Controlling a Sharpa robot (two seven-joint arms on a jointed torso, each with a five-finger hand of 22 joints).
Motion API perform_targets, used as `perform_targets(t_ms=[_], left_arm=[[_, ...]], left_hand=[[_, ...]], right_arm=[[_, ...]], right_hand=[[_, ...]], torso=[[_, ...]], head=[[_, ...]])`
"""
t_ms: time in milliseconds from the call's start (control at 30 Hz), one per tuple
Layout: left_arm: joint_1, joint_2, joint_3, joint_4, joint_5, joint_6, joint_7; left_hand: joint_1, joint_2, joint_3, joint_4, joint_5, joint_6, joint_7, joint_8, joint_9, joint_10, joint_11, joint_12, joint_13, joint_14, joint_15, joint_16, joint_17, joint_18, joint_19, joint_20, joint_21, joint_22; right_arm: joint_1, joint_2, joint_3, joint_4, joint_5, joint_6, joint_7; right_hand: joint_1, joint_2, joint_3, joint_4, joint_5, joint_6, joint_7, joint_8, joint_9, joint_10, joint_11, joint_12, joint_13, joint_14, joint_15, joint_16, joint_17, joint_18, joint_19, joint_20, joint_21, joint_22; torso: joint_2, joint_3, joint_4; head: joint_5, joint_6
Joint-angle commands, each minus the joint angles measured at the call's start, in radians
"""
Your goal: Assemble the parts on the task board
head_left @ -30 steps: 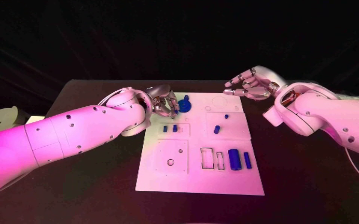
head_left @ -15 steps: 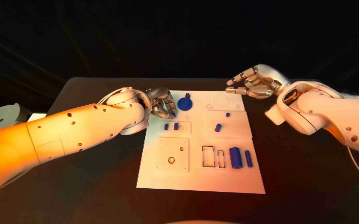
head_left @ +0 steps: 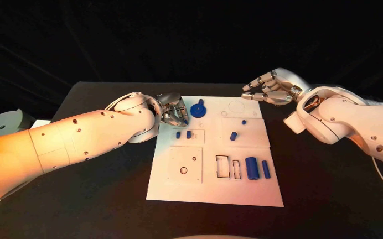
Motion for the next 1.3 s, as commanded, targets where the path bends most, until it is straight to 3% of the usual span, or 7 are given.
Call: perform_targets(t_ms=[33, 500, 1133, 1200, 1300], left_arm=[[-0.002, 0.005, -0.002, -0.004, -0.004, 0.028, -0.008], [-0.004, 0.015, -0.007, -0.018, -0.011, 0.06, -0.027], [-0.004, 0.007, -0.008, -0.02, -0.014, 0.052, -0.033], [-0.004, 0.004, -0.008, -0.02, -0.014, 0.046, -0.034], [-0.004, 0.0, -0.008, -0.021, -0.014, 0.034, -0.031]], left_hand=[[-0.013, -0.001, 0.0, -0.006, -0.002, 0.005, 0.002, -0.006, -0.001, 0.006, -0.001, -0.009, -0.002, 0.04, -0.001, -0.003, -0.001, -0.019, 0.004, -0.001, 0.002, 0.001], [-0.037, -0.018, -0.004, -0.007, -0.001, -0.047, 0.025, -0.059, -0.022, -0.021, 0.02, -0.055, -0.018, 0.036, 0.014, -0.008, -0.02, -0.019, 0.0, 0.01, -0.004, 0.001], [-0.046, -0.03, -0.001, -0.012, -0.001, -0.113, 0.047, -0.117, -0.05, -0.029, 0.037, -0.086, -0.026, 0.032, 0.027, -0.011, -0.036, -0.017, -0.004, 0.023, -0.014, -0.001], [-0.046, -0.032, -0.001, -0.012, -0.001, -0.118, 0.052, -0.121, -0.052, -0.033, 0.041, -0.091, -0.027, 0.032, 0.031, -0.011, -0.038, -0.017, -0.005, 0.026, -0.015, -0.002], [-0.046, -0.035, -0.002, -0.013, -0.001, -0.129, 0.059, -0.125, -0.053, -0.039, 0.046, -0.098, -0.028, 0.031, 0.035, -0.012, -0.042, -0.017, -0.006, 0.029, -0.019, -0.004]], right_arm=[[-0.001, 0.001, 0.0, 0.001, -0.002, 0.012, 0.008], [-0.001, 0.0, 0.0, 0.002, -0.002, 0.012, 0.008], [-0.001, -0.004, 0.0, -0.002, -0.004, 0.018, -0.003], [-0.001, -0.005, 0.0, -0.004, -0.008, 0.023, -0.009], [-0.001, -0.005, 0.0, -0.007, -0.036, 0.027, -0.018]], right_hand=[[-0.002, 0.006, -0.006, -0.002, 0.007, -0.006, 0.001, 0.003, 0.002, 0.031, -0.005, 0.003, 0.18, 0.081, -0.008, -0.002, 0.172, 0.013, 0.046, -0.008, -0.003, 0.154], [-0.002, 0.006, -0.006, -0.002, 0.007, -0.006, 0.001, 0.003, 0.002, 0.031, -0.005, 0.003, 0.18, 0.081, -0.008, -0.002, 0.172, 0.013, 0.046, -0.008, -0.003, 0.154], [-0.001, 0.008, -0.01, -0.002, 0.007, -0.006, 0.001, 0.004, 0.002, 0.025, -0.005, -0.013, 0.172, 0.079, -0.008, -0.009, 0.163, 0.015, 0.041, -0.008, -0.009, 0.144], [0.002, 0.009, -0.012, -0.003, 0.006, -0.008, 0.002, 0.004, 0.002, 0.014, -0.005, -0.038, 0.16, 0.076, -0.008, -0.018, 0.15, 0.018, 0.035, -0.008, -0.016, 0.134], [0.015, 0.015, -0.019, -0.006, 0.003, -0.012, 0.002, 0.003, 0.001, -0.062, -0.006, -0.208, 0.074, 0.068, -0.008, -0.039, 0.124, 0.024, 0.019, -0.008, -0.036, 0.105]], torso=[[0.0, 0.0001, -0.0002], [0.0, 0.0007, 0.0001], [0.0, -0.0001, -0.0001], [0.0, -0.0004, 0.0002], [-0.001, -0.0006, 0.0]], head=[[0.001, 0.001], [-0.001, -0.001], [-0.004, -0.001], [-0.004, -0.001], [-0.005, 0.0]])
